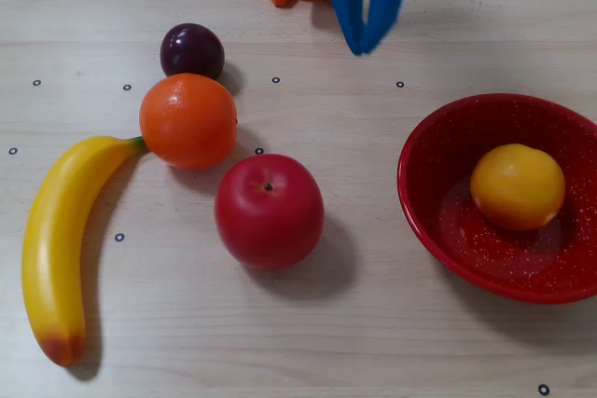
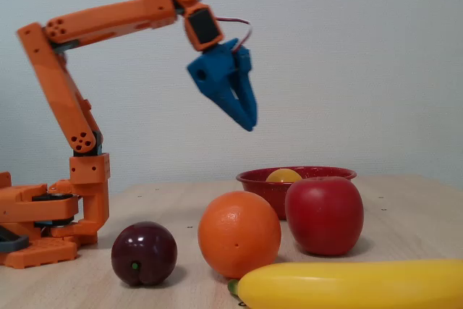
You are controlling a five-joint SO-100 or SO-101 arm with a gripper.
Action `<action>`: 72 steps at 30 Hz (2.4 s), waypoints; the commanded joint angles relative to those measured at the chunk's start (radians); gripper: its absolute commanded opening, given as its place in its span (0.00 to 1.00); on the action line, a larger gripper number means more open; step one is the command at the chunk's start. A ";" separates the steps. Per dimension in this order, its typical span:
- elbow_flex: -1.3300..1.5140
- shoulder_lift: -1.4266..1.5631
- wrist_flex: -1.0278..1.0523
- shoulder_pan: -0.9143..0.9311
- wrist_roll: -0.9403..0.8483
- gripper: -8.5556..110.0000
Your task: Put peach in the red bowl.
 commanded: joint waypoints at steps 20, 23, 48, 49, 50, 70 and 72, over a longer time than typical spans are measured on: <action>0.502 0.825 0.164 0.146 0.104 0.07; 0.577 0.905 0.169 0.152 0.109 0.07; 1.273 1.169 -0.293 0.115 0.431 0.07; 1.289 1.175 -0.293 0.115 0.440 0.07; 1.305 1.184 -0.293 0.115 0.448 0.07; 1.462 1.285 -0.304 0.120 0.477 0.07; 1.462 1.285 -0.301 0.120 0.486 0.07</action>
